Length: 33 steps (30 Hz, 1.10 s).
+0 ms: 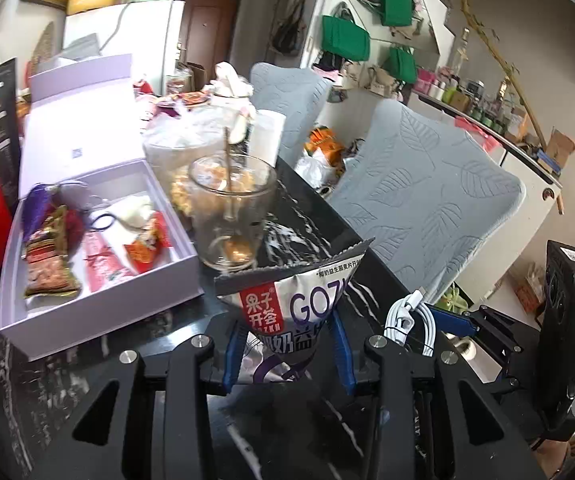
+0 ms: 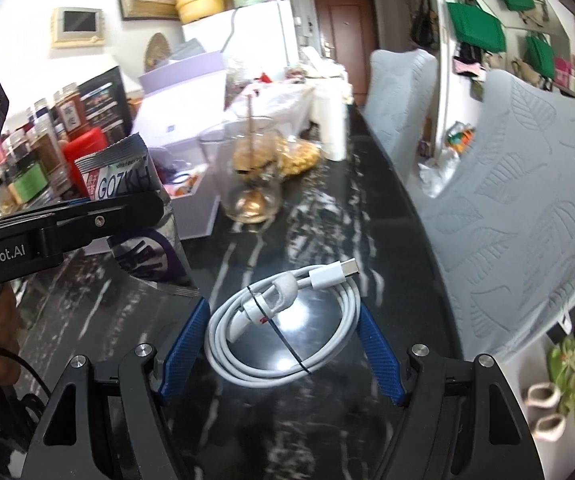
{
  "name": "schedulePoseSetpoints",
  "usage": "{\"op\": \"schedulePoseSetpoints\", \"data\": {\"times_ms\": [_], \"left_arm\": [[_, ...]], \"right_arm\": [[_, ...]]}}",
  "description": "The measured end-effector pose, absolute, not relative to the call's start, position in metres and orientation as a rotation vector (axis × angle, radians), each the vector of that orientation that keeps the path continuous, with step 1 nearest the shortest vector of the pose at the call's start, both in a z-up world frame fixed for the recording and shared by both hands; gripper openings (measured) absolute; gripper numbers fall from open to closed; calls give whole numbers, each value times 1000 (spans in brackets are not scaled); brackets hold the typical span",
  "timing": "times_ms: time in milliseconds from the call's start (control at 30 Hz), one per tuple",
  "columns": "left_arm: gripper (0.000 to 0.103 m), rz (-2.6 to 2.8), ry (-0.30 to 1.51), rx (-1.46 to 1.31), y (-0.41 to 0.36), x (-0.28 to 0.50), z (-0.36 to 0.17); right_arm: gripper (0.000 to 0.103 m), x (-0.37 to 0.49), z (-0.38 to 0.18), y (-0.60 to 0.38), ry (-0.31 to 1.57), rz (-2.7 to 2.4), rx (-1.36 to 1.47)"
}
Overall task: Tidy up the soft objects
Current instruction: 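Lift the GOZH bag and white cable and carry them to the box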
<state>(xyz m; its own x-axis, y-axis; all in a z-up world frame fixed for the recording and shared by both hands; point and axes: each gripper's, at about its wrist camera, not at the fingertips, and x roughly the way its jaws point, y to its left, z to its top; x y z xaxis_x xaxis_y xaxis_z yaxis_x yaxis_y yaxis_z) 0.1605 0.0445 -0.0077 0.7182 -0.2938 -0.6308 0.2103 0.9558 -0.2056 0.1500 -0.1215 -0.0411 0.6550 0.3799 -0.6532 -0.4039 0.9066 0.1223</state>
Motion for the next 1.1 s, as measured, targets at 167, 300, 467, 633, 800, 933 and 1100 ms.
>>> {"op": "schedulePoseSetpoints", "data": {"times_ms": [167,300,467,633,800,933,1100], "left_arm": [[37,-241,688,-133,65,147,-2],[37,-206,672,-142,80,136,1],[37,-169,665,-160,98,121,2],[37,-122,653,-176,114,106,4],[37,-81,637,-188,131,93,6],[37,-48,631,-200,144,84,5],[37,-2,626,-221,162,72,4]], "right_arm": [[75,147,-36,-101,714,490,-56],[75,142,-32,-85,701,528,-68],[75,135,-29,-66,692,575,-82],[75,128,-27,-48,683,616,-100],[75,122,-25,-31,676,655,-114],[75,119,-24,-16,670,688,-128],[75,116,-23,3,667,726,-149]]}}
